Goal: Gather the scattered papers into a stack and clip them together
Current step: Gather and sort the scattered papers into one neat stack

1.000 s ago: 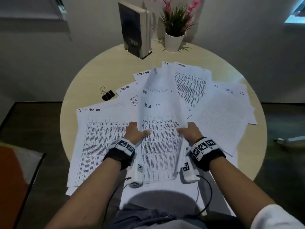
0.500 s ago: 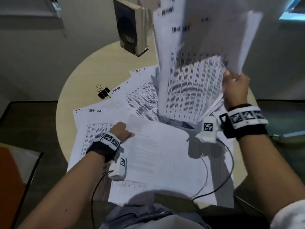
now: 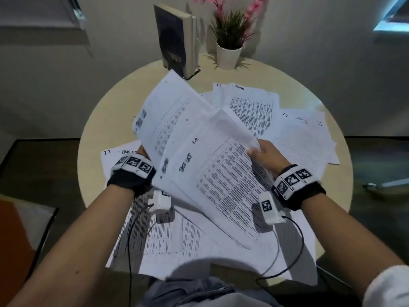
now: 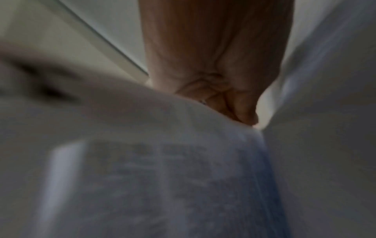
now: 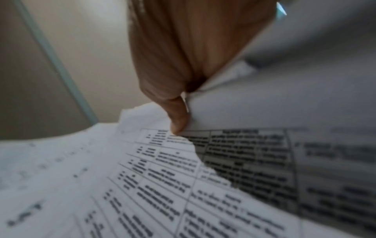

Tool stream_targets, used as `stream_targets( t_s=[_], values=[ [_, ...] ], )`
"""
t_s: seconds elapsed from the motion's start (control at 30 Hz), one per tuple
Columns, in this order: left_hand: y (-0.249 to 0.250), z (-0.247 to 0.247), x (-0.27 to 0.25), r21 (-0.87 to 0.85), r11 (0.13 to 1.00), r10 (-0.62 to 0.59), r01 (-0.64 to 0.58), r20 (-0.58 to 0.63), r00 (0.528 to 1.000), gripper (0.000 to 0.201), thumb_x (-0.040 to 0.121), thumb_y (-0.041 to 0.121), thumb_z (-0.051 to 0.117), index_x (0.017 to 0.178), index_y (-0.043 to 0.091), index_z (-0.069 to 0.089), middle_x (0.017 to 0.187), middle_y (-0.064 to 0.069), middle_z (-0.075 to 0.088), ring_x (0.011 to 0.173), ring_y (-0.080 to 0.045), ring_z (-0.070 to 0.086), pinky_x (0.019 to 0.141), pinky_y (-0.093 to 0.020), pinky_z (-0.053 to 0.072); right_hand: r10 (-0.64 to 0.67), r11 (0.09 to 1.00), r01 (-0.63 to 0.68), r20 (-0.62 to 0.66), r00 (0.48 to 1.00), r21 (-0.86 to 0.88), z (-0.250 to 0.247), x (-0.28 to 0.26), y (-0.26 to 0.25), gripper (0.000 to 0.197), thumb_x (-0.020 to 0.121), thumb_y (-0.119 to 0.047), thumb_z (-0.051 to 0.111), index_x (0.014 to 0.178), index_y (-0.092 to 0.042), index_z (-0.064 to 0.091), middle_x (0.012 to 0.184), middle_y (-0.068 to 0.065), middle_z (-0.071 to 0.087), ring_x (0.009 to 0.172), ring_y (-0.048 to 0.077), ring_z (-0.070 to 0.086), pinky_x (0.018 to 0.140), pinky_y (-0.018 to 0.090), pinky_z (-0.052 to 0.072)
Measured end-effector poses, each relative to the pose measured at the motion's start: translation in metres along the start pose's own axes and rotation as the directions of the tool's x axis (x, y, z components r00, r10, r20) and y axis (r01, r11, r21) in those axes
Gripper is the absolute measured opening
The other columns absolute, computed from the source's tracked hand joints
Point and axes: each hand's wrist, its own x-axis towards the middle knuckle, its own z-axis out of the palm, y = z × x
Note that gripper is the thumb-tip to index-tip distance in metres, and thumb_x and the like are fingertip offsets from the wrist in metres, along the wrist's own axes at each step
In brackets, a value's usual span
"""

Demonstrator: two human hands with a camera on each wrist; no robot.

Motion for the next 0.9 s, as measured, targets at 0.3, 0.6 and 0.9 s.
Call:
stream_targets(
  t_s=[0.3,0.6,0.9],
  values=[
    [-0.088,-0.02,-0.044,0.073,0.701,-0.631,0.709,-0.4,0.665,0.082,0.084,0.051,0.051,0.139,-0.003,0.026,0.149,-0.022,0.021,0.138,-0.041,0.022,0.113,-0.052,0.02,0.374,0.901,-0.346,-0.064,0.925,0.263,0.068,0.014,0.038,0.02,0.084,0.002,0.046,0.066,-0.007,0.049,0.054,0.006,0.041,0.048,0.016,0.037,0.046,0.022,0.031],
    [-0.084,0.003,-0.047,-0.102,0.76,-0.647,0.642,-0.223,0.729,0.092,0.082,0.047,0.06,0.144,-0.004,0.014,0.152,-0.023,0.02,0.139,-0.037,0.029,0.113,-0.042,0.03,0.34,0.84,-0.383,0.177,0.924,0.384,0.168,0.007,-0.023,0.05,0.085,-0.003,0.055,0.126,-0.015,0.029,0.102,0.012,0.049,0.089,0.026,0.055,0.086,0.042,0.054],
    [-0.083,-0.038,-0.075,-0.021,0.775,-0.618,0.632,-0.232,0.751,0.113,0.065,0.083,0.043,0.143,0.004,0.022,0.152,-0.021,0.016,0.138,-0.04,0.024,0.113,-0.053,0.024,-0.077,0.951,0.04,0.109,0.991,0.307,0.124,-0.019,-0.045,0.054,0.087,-0.003,0.052,0.133,-0.02,0.029,0.094,0.0,0.051,0.057,0.006,0.051,0.049,0.02,0.046]
  ],
)
